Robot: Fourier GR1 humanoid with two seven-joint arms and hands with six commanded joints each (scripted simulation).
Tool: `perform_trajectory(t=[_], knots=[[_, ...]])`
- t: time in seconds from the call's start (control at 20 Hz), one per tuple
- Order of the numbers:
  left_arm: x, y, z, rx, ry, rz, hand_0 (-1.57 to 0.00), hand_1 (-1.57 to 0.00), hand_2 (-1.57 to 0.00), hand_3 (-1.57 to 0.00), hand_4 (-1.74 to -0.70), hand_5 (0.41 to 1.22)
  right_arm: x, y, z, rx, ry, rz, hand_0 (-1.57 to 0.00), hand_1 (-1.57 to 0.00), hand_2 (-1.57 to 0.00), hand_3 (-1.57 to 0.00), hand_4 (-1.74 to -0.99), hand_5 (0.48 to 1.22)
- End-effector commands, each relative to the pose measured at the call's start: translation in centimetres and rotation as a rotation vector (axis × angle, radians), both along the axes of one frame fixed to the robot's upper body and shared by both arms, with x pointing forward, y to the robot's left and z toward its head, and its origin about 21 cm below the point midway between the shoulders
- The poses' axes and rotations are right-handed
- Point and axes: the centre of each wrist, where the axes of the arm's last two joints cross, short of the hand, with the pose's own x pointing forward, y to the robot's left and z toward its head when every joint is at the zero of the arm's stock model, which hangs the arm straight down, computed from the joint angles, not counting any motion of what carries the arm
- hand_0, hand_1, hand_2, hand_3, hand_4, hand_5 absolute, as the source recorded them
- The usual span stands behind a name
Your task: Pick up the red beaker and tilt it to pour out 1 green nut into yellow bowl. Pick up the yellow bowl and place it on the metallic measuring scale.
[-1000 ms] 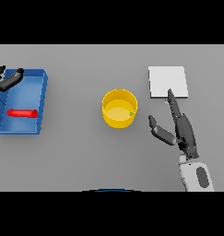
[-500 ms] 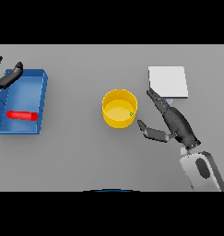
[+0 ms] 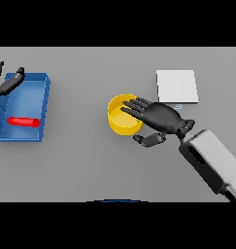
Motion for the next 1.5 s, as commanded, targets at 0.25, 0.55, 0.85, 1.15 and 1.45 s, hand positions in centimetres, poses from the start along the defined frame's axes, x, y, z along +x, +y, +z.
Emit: perform_trajectory(t=[0.25, 0.55, 0.85, 1.15, 1.45], knots=[[0.0, 0.1, -0.3, -0.01, 0.006, 0.003, 0.0, 0.0, 0.0, 0.0, -0.72, 0.688, 2.0, 2.4, -0.6, -0.211, 0.034, 0.107, 0.0, 0.0, 0.0, 0.0, -1.223, 0.704], [-0.2, 0.8, -0.4, -0.021, -0.008, 0.004, 0.0, 0.0, 0.0, 0.0, -0.72, 0.688, 3.5, 4.0, -1.6, -0.355, 0.054, 0.13, 0.0, 0.0, 0.0, 0.0, -1.259, 0.714], [-0.3, 0.9, 0.1, -0.024, -0.023, 0.0, 0.0, 0.0, 0.0, 0.0, -0.72, 0.688, 4.2, 4.8, -1.8, -0.403, 0.09, 0.131, 0.0, 0.0, 0.0, 0.0, -1.297, 0.753], [-0.5, 1.0, -0.1, -0.031, -0.016, 0.0, 0.0, 0.0, 0.0, 0.0, -0.72, 0.692, 3.9, 5.6, -2.3, -0.42, 0.13, 0.107, -0.54, -0.47, -0.31, -0.26, -1.42, 0.943], [-0.6, 1.2, 0.0, -0.026, -0.017, 0.004, 0.0, 0.0, 0.0, 0.0, -0.73, 0.699, 4.3, 5.1, -2.1, -0.387, 0.133, 0.162, -1.3, -1.28, -1.16, -0.94, -1.64, 1.148]])
